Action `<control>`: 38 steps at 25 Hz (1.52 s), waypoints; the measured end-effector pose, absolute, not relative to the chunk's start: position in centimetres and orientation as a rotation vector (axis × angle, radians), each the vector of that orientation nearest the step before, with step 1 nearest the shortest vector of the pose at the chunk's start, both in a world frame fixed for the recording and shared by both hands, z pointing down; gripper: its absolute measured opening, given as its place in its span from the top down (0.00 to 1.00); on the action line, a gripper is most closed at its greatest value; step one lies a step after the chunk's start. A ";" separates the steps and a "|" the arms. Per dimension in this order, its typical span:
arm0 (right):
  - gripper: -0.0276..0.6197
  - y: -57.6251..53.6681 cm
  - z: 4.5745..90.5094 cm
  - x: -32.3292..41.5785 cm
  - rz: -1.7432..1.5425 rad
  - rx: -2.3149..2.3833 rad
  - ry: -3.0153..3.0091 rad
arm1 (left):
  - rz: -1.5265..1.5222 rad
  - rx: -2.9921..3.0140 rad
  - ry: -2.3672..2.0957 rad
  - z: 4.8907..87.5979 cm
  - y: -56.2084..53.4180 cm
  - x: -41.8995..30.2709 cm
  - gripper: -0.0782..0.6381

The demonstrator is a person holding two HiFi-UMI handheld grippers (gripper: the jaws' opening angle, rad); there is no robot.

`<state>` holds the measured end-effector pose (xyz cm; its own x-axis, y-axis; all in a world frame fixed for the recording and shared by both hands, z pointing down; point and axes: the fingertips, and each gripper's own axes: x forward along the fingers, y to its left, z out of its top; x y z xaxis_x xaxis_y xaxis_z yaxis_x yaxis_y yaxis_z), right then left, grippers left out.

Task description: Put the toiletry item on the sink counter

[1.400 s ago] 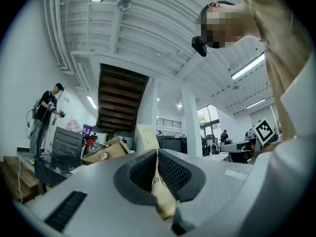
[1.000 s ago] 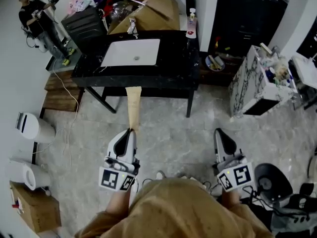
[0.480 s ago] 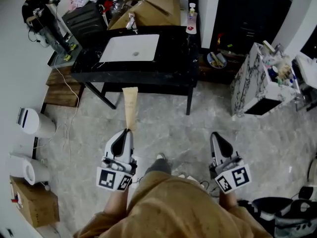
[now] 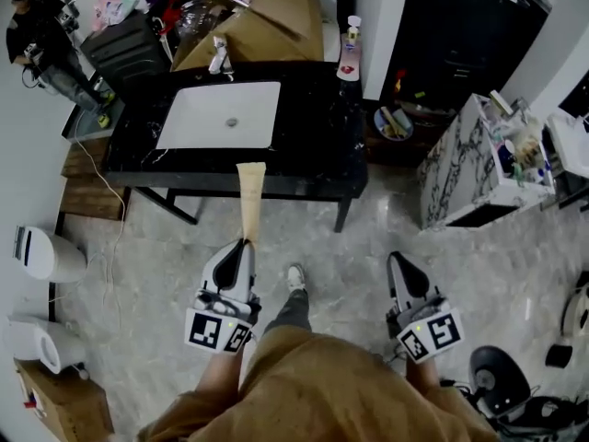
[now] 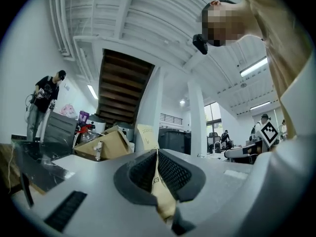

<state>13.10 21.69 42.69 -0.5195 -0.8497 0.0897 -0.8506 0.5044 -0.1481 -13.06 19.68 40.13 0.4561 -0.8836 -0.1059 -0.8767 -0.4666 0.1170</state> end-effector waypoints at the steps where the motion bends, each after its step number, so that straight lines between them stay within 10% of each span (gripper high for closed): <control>1: 0.95 19.4 42.2 12.3 0.264 1.537 -2.715 | -0.240 2.647 -1.581 40.0 17.3 -13.5 0.88; 38: 0.95 -17.4 40.4 11.5 0.267 1.328 -2.818 | -0.213 2.602 -1.588 39.1 -15.7 -9.5 0.88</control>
